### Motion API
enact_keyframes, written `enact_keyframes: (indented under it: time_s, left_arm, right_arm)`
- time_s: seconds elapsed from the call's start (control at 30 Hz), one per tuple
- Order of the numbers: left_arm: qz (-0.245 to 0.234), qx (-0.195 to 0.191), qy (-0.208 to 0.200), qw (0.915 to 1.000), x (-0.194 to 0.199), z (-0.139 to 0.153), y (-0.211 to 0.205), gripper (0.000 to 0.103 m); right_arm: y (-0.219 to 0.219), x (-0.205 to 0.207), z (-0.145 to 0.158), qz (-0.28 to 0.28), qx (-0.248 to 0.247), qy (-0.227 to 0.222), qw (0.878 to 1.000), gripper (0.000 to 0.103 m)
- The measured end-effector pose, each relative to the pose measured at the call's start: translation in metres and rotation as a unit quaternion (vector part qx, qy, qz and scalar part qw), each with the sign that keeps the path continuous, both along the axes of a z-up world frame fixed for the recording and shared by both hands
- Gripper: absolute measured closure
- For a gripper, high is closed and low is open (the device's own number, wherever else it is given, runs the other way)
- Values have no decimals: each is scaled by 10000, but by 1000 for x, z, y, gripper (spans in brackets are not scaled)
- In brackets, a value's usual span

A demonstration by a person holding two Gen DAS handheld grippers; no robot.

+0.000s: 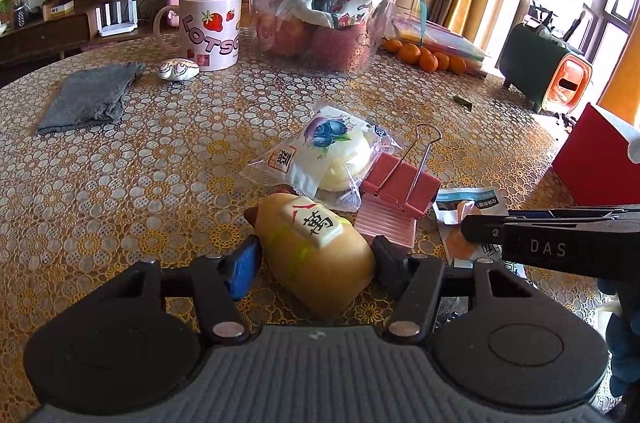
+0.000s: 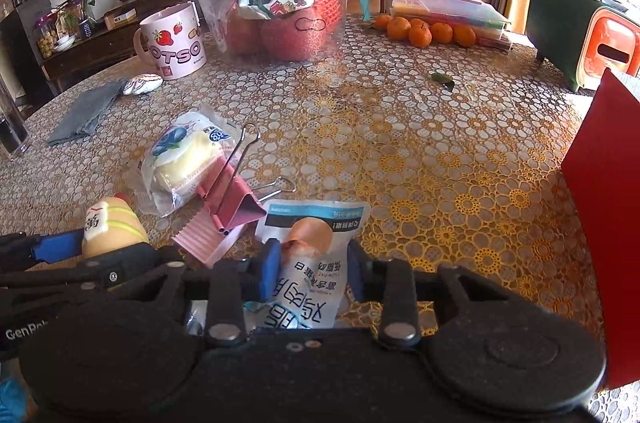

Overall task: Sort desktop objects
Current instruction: 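Grasp the yellow bottle with the left tool while the right tool grasps the white pouch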

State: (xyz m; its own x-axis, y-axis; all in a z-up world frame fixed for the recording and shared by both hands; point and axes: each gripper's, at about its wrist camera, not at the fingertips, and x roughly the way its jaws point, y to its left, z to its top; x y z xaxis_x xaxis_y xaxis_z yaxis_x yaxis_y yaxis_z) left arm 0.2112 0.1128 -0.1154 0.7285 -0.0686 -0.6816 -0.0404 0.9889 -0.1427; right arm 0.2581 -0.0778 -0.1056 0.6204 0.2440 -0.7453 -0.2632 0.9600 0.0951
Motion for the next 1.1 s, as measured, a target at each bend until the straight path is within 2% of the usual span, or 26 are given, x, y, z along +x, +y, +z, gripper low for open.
enact_keyframes:
  time_s: [0.3,0.33,0.4,0.43,0.5,0.67,0.8,0.87,0.93,1.1]
  left_arm:
    - [65,13,-59,10000,-6,9,2,45]
    - [54,34,-70,10000,-7,11,1,45]
    - [35,62,-88,9999,-9,13,-2,45]
    - [26,53,-90,9999,-10,14,-3,45]
    - [14,62,-103,9999,-12,16,-6,45]
    - [-6,96,-107,9999,-15,17,-11,45]
    - [-2,93,-66,9999,-14,16,-11,45]
    - [2,80,-57,10000,-13,15,-10,45]
    - [9,60,-49,10000,-12,14,-9,45]
    - [23,17,-37,10000,-11,12,-8,45]
  right_arm:
    - [-21,-10,8,-108,66,-127,9998,77]
    - [-24,-11,10,-127,76,-142,9998,80]
    - [-30,-14,14,-144,152,-202,9996,96]
    - [-32,-15,16,-136,113,-254,9995,100]
    - [-37,-17,18,-114,90,-259,9996,100]
    - [-53,-15,11,-296,235,-7,9993,90]
    - [-59,-14,4,-346,327,181,9987,73]
    - [-57,-16,4,-327,369,185,9986,56]
    - [-53,-18,4,-284,346,144,9989,48]
    - [-38,-17,-5,-136,165,248,9995,46]
